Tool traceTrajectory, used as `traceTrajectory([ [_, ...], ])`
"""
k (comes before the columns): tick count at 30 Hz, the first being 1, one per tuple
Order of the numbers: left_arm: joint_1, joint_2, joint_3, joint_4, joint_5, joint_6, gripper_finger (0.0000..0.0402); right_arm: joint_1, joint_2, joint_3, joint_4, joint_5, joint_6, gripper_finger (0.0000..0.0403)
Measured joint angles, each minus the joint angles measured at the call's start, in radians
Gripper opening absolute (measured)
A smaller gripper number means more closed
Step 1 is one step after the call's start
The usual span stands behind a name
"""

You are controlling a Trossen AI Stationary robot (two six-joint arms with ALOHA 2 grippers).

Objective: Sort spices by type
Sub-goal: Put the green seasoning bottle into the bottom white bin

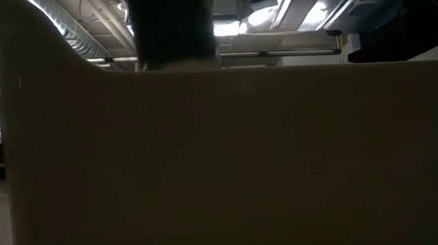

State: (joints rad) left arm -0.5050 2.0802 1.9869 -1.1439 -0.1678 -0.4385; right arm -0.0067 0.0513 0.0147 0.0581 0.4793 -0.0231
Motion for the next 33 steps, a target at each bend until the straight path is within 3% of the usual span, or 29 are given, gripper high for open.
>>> traceTrajectory([
  [14, 0.036, 0.121, -0.001, -0.038, 0.054, 0.005, 0.0192, 0.000, 0.000, 0.000, -0.001, 0.003, 0.000, 0.0037],
  [33, 0.050, 0.123, -0.002, -0.048, 0.053, 0.007, 0.0215, 0.000, 0.000, 0.000, -0.001, 0.003, 0.000, 0.0037],
])
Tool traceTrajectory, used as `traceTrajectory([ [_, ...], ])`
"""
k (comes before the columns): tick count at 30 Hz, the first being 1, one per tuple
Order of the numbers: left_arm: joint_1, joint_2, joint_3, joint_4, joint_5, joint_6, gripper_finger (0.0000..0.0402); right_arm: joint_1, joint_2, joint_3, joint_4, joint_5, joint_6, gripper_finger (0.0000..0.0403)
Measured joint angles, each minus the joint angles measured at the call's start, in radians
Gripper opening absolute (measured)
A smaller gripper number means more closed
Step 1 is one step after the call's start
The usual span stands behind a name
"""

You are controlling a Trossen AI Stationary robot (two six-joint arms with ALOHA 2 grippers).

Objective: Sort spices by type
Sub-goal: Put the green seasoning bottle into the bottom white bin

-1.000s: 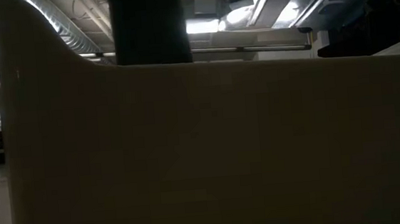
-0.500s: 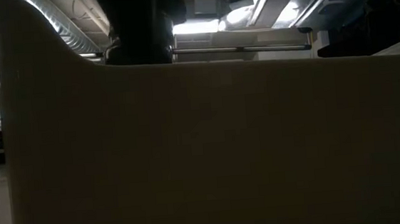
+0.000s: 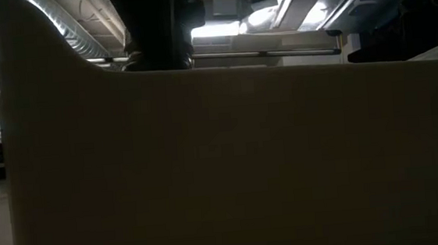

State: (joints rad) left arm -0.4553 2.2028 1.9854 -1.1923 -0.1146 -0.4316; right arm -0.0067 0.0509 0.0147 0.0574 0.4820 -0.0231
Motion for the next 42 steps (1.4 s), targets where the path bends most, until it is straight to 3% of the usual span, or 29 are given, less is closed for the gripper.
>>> traceTrajectory([
  [8, 0.006, -0.008, 0.000, -0.005, 0.010, -0.006, 0.0216, 0.000, 0.000, 0.000, 0.000, -0.003, 0.000, 0.0037],
  [24, -0.002, -0.148, 0.000, -0.023, 0.024, -0.063, 0.0217, 0.000, 0.000, 0.000, 0.000, -0.003, 0.000, 0.0037],
  [42, -0.002, -0.060, 0.000, 0.024, 0.023, -0.002, 0.0217, 0.000, 0.000, 0.000, 0.000, -0.003, 0.000, 0.0037],
])
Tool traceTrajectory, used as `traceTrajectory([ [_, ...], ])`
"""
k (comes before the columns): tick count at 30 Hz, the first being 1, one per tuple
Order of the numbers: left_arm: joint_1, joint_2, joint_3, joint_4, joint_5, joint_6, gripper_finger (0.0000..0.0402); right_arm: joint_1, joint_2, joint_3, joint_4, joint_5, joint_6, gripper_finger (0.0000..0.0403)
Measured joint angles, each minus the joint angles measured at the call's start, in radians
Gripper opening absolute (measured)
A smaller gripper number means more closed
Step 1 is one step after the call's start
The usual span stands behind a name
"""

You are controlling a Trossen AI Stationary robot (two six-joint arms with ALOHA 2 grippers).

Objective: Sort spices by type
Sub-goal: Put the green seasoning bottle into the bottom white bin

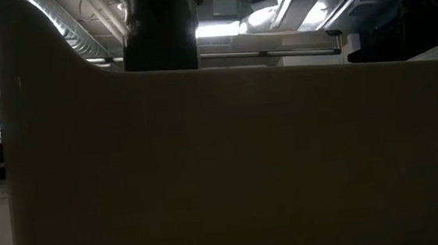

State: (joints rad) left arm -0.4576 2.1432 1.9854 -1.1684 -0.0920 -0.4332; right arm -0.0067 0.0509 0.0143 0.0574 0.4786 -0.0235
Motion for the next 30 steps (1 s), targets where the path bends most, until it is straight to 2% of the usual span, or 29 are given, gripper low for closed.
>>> traceTrajectory([
  [10, 0.002, 0.041, 0.000, 0.001, 0.005, -0.052, 0.0217, 0.000, 0.000, 0.000, 0.000, 0.000, 0.020, 0.0037],
  [12, 0.011, 0.041, 0.000, 0.002, 0.031, -0.064, 0.0220, 0.000, 0.000, 0.000, 0.000, -0.002, 0.020, 0.0037],
  [20, 0.029, 0.039, 0.000, -0.001, 0.058, -0.063, 0.0265, 0.000, 0.000, 0.000, 0.000, -0.004, 0.019, 0.0037],
  [30, 0.024, -0.082, 0.001, -0.024, 0.051, -0.115, 0.0274, 0.000, 0.000, 0.000, 0.000, -0.004, 0.019, 0.0037],
])
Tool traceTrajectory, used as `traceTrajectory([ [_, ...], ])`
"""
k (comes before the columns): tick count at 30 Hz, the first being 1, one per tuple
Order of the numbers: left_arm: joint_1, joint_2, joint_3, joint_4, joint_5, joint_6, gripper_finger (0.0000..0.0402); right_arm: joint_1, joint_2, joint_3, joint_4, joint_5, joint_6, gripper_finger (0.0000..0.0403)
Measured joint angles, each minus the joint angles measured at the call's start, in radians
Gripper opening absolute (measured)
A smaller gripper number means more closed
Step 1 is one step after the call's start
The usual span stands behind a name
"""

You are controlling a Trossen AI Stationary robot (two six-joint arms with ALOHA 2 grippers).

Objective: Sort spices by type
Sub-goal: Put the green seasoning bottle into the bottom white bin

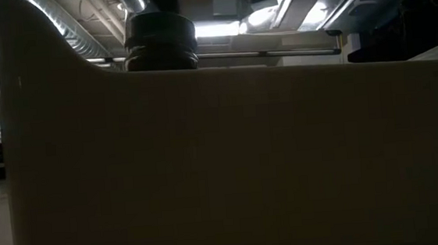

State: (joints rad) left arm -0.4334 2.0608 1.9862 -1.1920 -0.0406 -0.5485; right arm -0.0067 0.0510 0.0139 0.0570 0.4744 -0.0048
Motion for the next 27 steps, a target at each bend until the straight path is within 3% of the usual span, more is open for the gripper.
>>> traceTrajectory([
  [9, -0.099, -0.066, 0.000, -0.149, -0.057, -0.128, 0.0274, 0.000, 0.000, 0.000, 0.000, -0.002, 0.000, 0.0037],
  [17, -0.224, -0.084, 0.000, -0.374, -0.101, -0.427, 0.0274, 0.000, 0.000, 0.000, -0.003, -0.023, 0.000, 0.0037],
  [23, -0.328, -0.148, -0.015, -0.378, -0.159, -0.653, 0.0274, 0.000, 0.003, 0.000, -0.003, -0.023, 0.000, 0.0037],
  [27, -0.404, -0.226, -0.105, -0.379, -0.184, -0.854, 0.0274, 0.000, 0.011, 0.000, -0.003, -0.023, 0.000, 0.0037],
])
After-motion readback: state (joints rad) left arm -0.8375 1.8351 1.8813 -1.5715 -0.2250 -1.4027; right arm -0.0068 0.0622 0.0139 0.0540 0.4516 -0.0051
